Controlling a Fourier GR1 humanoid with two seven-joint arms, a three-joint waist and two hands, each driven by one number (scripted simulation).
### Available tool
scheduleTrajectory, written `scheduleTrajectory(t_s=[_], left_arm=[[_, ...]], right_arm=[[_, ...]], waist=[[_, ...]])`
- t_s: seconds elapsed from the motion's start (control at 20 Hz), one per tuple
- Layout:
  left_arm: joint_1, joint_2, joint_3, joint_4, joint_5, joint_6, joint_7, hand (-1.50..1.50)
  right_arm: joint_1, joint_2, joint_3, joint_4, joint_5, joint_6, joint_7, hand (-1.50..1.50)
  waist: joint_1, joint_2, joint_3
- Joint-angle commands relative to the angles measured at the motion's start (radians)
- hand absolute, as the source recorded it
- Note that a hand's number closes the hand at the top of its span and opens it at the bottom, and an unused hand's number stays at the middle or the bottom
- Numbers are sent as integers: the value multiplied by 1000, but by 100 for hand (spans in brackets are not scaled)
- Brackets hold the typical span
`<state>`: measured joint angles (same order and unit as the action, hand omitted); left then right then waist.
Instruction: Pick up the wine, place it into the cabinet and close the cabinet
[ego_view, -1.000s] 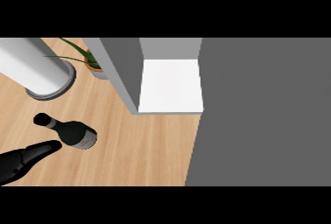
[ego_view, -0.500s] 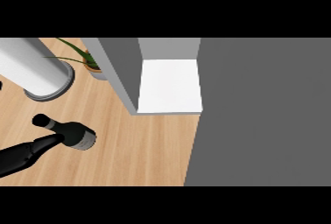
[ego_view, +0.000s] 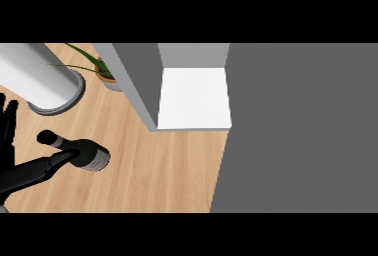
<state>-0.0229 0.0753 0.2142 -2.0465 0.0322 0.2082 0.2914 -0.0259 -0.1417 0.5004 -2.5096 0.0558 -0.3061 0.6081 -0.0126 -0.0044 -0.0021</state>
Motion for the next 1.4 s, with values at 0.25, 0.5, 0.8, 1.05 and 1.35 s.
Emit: scheduleTrajectory(t_s=[0.25,0.5,0.8,1.05,1.35], left_arm=[[121,-73,3,152,-7,-24,-241,-150],[84,-73,5,234,-28,11,-285,-150],[157,-41,84,306,59,-81,-367,-150],[182,-28,102,364,85,-123,-412,-150],[138,2,132,515,99,-144,-492,-150]], right_arm=[[13,-39,88,-174,160,-61,81,-150],[-1,-61,131,-173,197,-100,94,-150],[-66,-65,122,-142,205,-138,115,-150],[-42,-136,95,-211,150,-123,151,-150],[-63,-134,121,-194,175,-171,147,-150]], waist=[[-2,-2,0],[-7,-2,0],[2,-2,0],[0,-1,1],[-2,-1,1]])
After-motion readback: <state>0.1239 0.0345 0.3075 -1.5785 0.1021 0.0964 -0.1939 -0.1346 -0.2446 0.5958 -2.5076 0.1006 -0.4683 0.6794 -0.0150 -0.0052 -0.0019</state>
